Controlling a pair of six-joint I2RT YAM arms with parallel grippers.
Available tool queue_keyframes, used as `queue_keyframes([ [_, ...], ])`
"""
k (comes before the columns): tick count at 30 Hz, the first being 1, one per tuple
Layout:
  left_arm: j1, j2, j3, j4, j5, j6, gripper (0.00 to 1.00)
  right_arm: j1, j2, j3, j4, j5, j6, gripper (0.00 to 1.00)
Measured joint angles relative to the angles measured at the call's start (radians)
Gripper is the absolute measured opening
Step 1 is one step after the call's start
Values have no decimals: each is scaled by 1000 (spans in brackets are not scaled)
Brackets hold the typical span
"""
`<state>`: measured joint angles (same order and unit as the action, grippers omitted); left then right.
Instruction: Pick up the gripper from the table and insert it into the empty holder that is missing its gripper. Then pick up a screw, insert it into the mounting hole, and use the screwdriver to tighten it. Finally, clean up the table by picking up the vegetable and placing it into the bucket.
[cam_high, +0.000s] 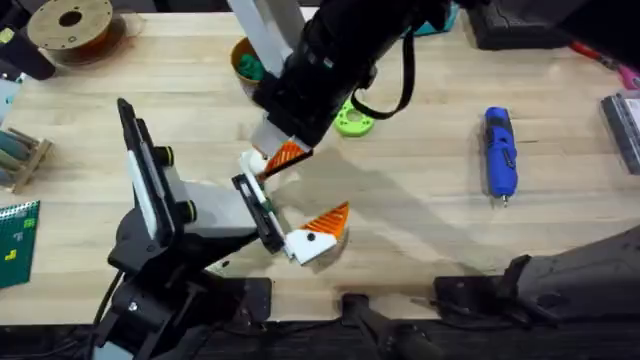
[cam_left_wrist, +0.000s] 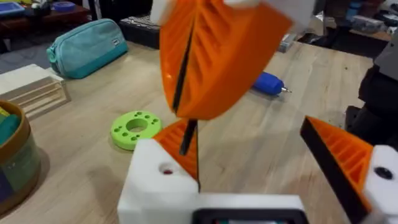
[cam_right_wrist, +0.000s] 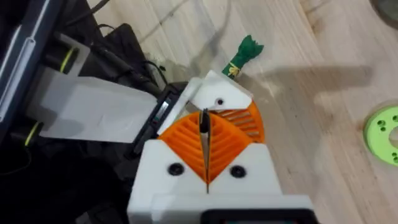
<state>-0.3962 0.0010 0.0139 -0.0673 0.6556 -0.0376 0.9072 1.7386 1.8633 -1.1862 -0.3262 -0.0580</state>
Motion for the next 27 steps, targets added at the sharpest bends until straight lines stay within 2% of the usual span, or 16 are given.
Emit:
queue_keyframes([
  [27,0,0,0,0,0,0,987,11,39,0,1,59,7,8],
])
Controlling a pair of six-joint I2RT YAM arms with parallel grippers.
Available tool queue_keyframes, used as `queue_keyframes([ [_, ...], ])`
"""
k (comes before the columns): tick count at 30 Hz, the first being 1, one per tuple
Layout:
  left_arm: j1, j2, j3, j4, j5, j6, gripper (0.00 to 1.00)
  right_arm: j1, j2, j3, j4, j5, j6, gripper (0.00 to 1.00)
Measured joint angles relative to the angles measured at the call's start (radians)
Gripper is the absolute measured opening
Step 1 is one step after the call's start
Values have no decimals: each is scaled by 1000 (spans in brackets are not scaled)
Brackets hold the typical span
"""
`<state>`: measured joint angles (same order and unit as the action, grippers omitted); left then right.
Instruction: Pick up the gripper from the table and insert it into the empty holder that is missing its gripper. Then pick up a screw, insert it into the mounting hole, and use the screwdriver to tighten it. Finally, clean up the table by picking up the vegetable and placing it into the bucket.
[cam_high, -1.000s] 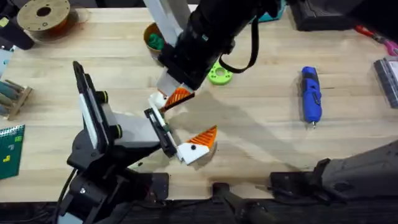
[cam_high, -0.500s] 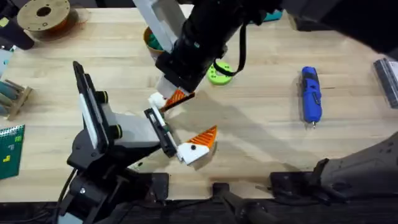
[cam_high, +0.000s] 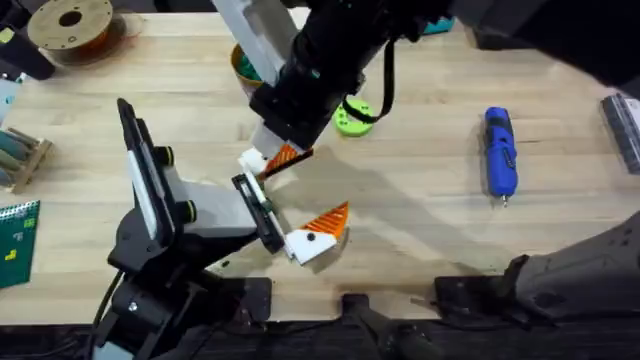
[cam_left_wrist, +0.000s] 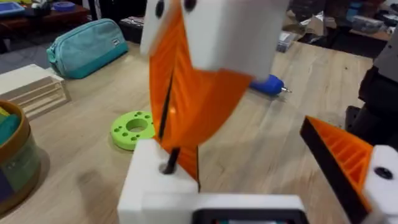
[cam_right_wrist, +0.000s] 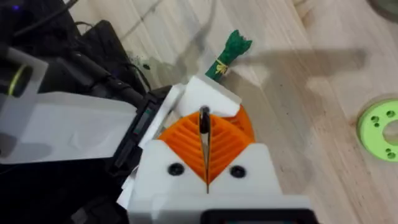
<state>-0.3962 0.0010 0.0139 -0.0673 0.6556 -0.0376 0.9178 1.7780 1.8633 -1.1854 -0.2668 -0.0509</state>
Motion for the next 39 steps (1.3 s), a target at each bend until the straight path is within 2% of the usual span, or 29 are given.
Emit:
queue_keyframes([
  [27,0,5,0,0,0,-3,987,16,48,0,48,0,18,8],
  [28,0,5,0,-1,-1,-3,987,16,48,0,48,0,23,68],
  [33,0,5,0,-1,-2,-11,987,15,48,4,50,7,30,797],
  [35,0,5,0,-1,-1,-11,987,4,48,4,47,11,34,863],
  [39,0,5,0,-1,0,-4,987,-10,47,4,32,11,47,867],
])
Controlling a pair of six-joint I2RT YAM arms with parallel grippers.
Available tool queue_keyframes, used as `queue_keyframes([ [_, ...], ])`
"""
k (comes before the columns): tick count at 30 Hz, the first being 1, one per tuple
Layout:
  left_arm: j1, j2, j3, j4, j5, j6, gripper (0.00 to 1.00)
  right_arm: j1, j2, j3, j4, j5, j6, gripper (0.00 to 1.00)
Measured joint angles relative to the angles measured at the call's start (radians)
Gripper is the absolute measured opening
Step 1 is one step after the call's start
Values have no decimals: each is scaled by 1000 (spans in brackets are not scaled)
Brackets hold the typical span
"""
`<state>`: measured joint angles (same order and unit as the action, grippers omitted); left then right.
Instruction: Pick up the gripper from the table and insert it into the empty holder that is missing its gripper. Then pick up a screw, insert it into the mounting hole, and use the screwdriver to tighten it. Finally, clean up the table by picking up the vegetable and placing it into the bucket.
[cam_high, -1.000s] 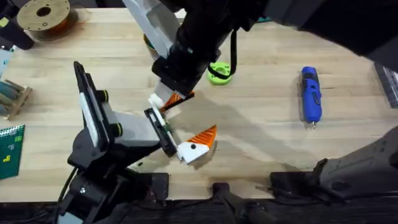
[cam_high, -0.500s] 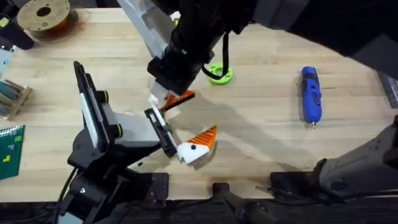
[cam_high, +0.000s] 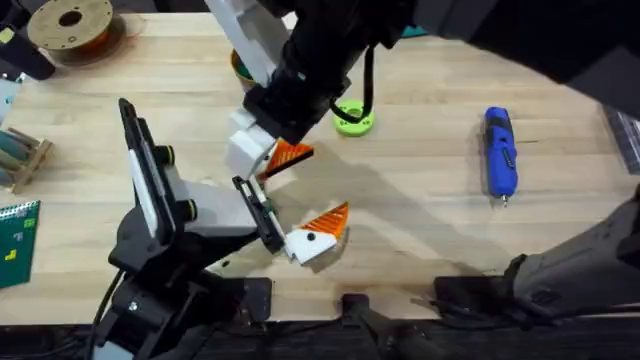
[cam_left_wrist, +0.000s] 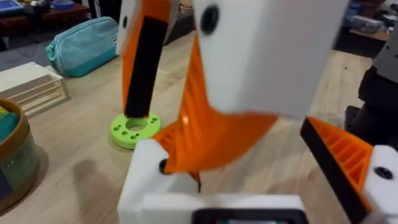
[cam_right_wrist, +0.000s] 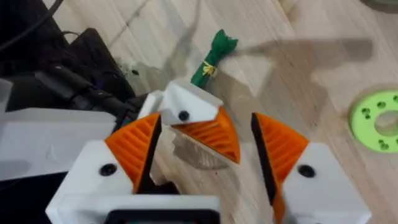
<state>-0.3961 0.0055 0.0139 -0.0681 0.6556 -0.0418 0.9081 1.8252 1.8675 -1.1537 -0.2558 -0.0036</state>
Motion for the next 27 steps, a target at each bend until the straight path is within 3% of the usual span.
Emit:
queue_keyframes([
  [6,0,0,0,0,0,1,987,-47,-30,0,-48,0,0,868],
  [13,0,0,0,0,0,1,987,-130,-154,-32,-87,0,-8,869],
  [27,0,0,0,0,0,1,987,-345,-618,-459,-52,-176,-107,871],
])
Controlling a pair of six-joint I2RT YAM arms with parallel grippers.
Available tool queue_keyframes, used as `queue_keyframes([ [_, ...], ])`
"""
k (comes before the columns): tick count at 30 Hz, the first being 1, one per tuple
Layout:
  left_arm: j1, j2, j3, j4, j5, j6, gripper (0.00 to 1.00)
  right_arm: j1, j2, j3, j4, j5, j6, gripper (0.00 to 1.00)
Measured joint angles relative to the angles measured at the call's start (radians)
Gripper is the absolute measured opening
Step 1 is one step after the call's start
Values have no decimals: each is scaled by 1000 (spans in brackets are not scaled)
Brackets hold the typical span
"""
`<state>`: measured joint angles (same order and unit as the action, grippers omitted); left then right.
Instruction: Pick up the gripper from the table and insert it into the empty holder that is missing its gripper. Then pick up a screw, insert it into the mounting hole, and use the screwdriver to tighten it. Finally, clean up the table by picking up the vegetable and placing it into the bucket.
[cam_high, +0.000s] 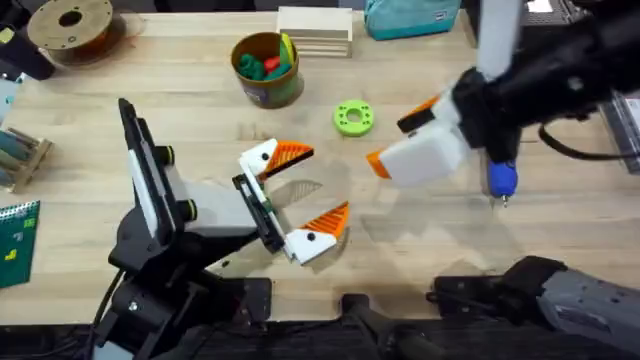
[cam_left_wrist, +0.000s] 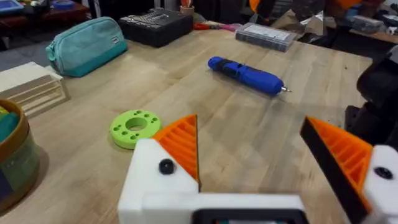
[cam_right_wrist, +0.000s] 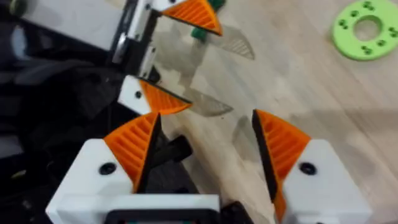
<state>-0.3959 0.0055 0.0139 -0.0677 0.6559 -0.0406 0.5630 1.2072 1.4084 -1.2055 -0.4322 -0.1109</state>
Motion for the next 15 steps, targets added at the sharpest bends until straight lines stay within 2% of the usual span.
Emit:
queue_keyframes([
  [8,0,0,0,0,0,0,987,-3,-18,-15,-40,-137,-93,873],
  [15,0,0,0,0,0,0,987,-3,-18,-17,-65,-176,-136,872],
])
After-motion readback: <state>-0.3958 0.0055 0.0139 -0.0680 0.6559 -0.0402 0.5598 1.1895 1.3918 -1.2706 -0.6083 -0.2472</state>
